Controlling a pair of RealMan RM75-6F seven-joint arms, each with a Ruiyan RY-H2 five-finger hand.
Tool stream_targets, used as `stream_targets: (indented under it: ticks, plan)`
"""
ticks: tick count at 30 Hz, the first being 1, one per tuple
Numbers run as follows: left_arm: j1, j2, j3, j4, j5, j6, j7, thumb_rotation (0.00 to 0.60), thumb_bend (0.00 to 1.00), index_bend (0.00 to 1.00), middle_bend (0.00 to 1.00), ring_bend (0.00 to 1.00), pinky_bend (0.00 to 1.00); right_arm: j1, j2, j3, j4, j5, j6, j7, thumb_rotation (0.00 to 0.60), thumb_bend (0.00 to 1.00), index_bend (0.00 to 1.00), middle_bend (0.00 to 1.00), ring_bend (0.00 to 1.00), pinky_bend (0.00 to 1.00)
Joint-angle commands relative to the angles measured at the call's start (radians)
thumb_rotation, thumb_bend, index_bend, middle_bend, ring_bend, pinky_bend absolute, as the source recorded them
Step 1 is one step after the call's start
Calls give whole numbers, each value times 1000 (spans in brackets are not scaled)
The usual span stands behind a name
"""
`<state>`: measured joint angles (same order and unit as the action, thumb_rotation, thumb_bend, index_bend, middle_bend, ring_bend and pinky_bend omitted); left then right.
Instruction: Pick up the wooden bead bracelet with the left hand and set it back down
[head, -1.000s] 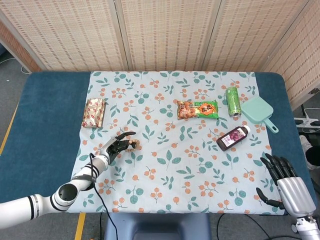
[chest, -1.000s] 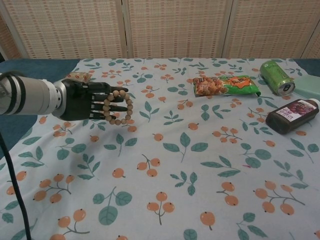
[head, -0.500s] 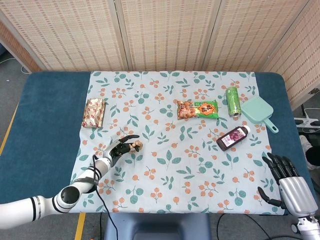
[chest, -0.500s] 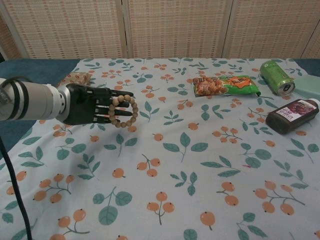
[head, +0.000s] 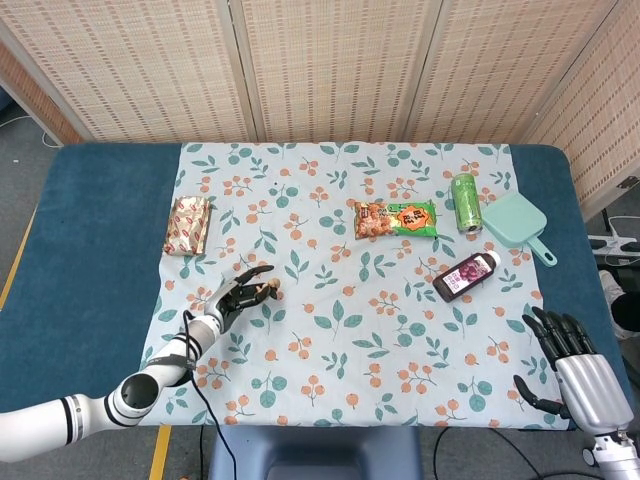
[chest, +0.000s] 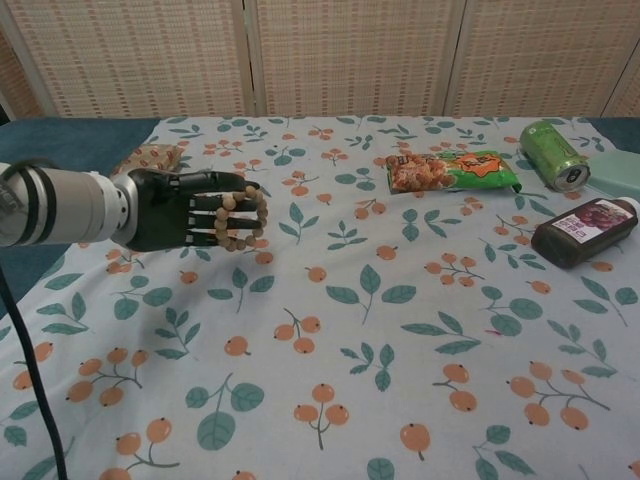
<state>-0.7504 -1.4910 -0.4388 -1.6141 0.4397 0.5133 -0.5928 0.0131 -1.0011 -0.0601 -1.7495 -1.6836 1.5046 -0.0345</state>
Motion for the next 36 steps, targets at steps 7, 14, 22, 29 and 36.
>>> stream_targets:
  ticks: [7, 14, 22, 29, 36]
  plan:
    - [-22, -10, 24, -2, -24, 46, 32, 600, 468, 280, 711, 268, 0, -2, 4, 1, 1, 0, 4, 8, 384, 318, 0, 0, 0, 0]
    - [-27, -8, 27, -15, -44, 69, 47, 600, 469, 303, 729, 279, 0, -3, 5, 0, 0, -3, 7, 11, 384, 318, 0, 0, 0, 0]
    - [-25, 2, 13, -16, -75, 35, 28, 600, 533, 305, 729, 283, 0, -2, 5, -2, -1, -6, 3, 8, 384, 318, 0, 0, 0, 0]
    - [-26, -2, 13, -29, -69, 52, 38, 600, 897, 299, 722, 286, 0, -4, 7, -2, -2, -8, 9, 12, 382, 317, 0, 0, 0, 0]
    - [-5, -7, 7, -50, -40, 47, 26, 600, 1000, 282, 706, 285, 0, -5, 11, -2, -1, -8, 12, 19, 384, 318, 0, 0, 0, 0]
